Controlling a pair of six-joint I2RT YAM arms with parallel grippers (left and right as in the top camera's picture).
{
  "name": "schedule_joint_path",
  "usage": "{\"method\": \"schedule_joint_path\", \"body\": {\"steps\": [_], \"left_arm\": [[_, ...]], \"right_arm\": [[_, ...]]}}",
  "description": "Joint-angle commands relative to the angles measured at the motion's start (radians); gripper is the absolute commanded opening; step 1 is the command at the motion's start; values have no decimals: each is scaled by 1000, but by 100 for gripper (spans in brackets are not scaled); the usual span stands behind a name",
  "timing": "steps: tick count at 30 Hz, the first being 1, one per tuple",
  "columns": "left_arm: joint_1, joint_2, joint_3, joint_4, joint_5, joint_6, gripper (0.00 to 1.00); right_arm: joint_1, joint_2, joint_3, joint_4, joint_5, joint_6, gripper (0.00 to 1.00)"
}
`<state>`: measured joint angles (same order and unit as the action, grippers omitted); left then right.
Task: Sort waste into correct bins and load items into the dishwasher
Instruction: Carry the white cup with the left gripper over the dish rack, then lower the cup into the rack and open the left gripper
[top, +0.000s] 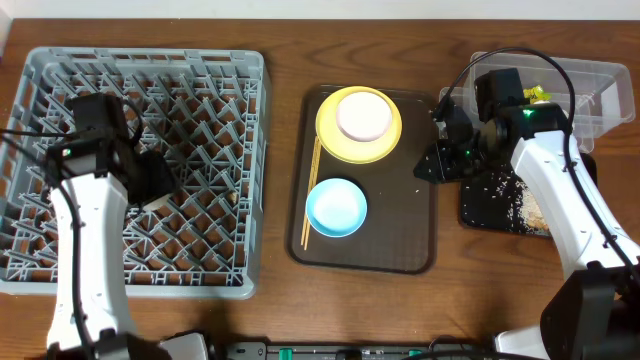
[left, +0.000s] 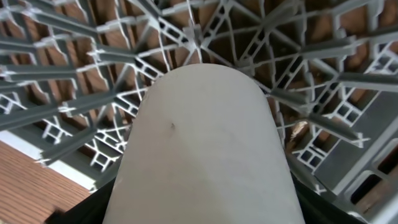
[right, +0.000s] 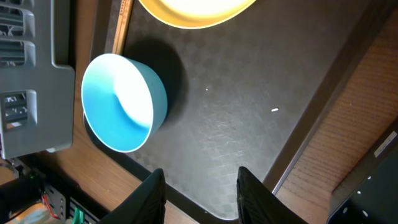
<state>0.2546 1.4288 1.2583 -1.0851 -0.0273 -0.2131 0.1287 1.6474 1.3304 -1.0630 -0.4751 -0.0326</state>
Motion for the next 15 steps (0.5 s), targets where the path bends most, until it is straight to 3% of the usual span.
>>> {"method": "schedule_joint_path", "body": {"steps": [1, 15], "left_arm": [[5, 51, -13, -8, 19, -13, 6], [5, 204, -13, -17, 19, -13, 6]], "right_arm": [[10, -5, 9, -3, 0, -18, 35], [10, -5, 9, -5, 0, -18, 34]]}}
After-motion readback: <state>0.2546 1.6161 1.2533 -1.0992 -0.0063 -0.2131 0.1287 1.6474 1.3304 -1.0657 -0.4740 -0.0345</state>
